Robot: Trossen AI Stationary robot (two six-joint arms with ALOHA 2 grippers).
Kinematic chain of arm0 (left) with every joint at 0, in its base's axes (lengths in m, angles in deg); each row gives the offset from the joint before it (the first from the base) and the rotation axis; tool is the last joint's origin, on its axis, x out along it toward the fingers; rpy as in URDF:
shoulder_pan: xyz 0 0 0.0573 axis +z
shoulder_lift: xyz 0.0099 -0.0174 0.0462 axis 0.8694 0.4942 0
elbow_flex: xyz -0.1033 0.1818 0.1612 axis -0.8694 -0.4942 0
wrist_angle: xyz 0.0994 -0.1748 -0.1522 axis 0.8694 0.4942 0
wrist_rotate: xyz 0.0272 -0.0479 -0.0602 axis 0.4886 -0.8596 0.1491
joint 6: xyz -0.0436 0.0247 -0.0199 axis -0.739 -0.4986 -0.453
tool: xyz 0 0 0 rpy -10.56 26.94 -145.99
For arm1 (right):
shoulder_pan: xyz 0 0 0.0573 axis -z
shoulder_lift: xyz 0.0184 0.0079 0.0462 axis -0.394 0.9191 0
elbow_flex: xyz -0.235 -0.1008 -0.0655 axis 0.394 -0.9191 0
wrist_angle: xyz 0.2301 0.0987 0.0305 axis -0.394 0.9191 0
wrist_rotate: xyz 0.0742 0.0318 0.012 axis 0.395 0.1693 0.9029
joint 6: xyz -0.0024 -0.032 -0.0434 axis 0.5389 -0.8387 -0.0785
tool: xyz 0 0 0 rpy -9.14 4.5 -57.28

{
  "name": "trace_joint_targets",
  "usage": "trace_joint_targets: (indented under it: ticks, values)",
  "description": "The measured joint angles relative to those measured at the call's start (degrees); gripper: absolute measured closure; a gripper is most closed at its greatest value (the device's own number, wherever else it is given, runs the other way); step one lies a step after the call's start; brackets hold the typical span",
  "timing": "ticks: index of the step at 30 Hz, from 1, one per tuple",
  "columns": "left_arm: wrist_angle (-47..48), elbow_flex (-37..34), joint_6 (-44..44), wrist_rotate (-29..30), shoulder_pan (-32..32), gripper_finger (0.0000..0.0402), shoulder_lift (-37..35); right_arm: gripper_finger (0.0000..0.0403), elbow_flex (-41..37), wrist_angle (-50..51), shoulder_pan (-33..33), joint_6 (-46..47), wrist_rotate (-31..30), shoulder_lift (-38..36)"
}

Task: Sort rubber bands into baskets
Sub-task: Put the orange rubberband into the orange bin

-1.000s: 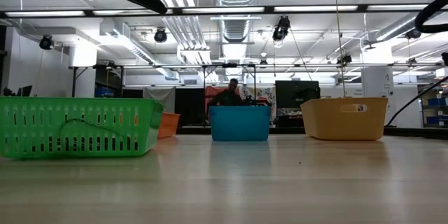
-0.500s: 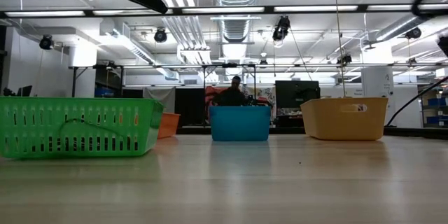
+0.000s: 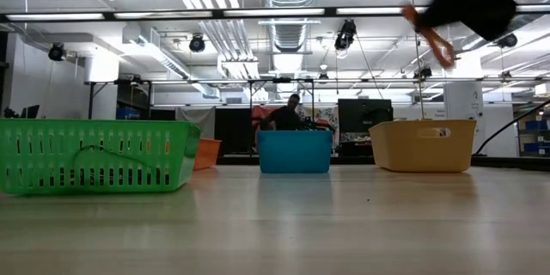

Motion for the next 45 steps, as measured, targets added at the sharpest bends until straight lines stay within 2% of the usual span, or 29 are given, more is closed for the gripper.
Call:
trace_joint_targets:
  ticks: [3,7,11,16,19,24,30,37,42,45]
  values:
    - [-9.75,-4.53,0.18,-1.54,0.07,0.0260,0.00,0.0394,0.02,-11.59,1.37,-17.00,-2.70,0.27]
    - [-19.15,-9.61,-3.21,-1.70,0.07,0.0260,0.00,0.0394,0.02,-29.01,4.00,-39.46,-2.43,2.41]
    - [-23.30,-12.52,-5.67,-2.02,0.07,0.0260,0.00,0.0394,0.02,-45.19,7.00,-59.18,0.52,5.20]
    - [-23.69,-13.15,-7.58,-2.09,0.07,0.0260,0.00,0.0394,0.12,-57.11,11.04,-73.81,6.61,7.62]
    - [-23.79,-12.99,-7.79,-2.09,0.11,0.0260,0.00,0.0394,0.31,-60.85,13.60,-78.31,9.58,8.68]
    - [-23.77,-12.33,-8.68,-2.11,0.45,0.0260,0.00,0.0394,2.47,-61.31,17.67,-81.44,17.72,10.46]
    - [-23.78,-11.64,-9.63,-2.13,0.70,0.0250,1.35,0.0394,6.45,-61.22,19.29,-87.23,18.15,13.56]
    - [-25.18,-9.66,-10.02,1.20,1.36,0.0195,5.54,0.0394,10.37,-57.55,19.73,-89.92,19.65,15.55]
    - [-25.00,-7.76,-8.09,-5.13,1.46,0.0168,7.61,0.0394,11.49,-56.27,19.86,-92.15,19.63,16.56]
    - [-25.39,-7.24,-7.91,-6.10,1.51,0.0167,7.87,0.0394,11.47,-56.18,19.86,-92.67,19.46,16.58]
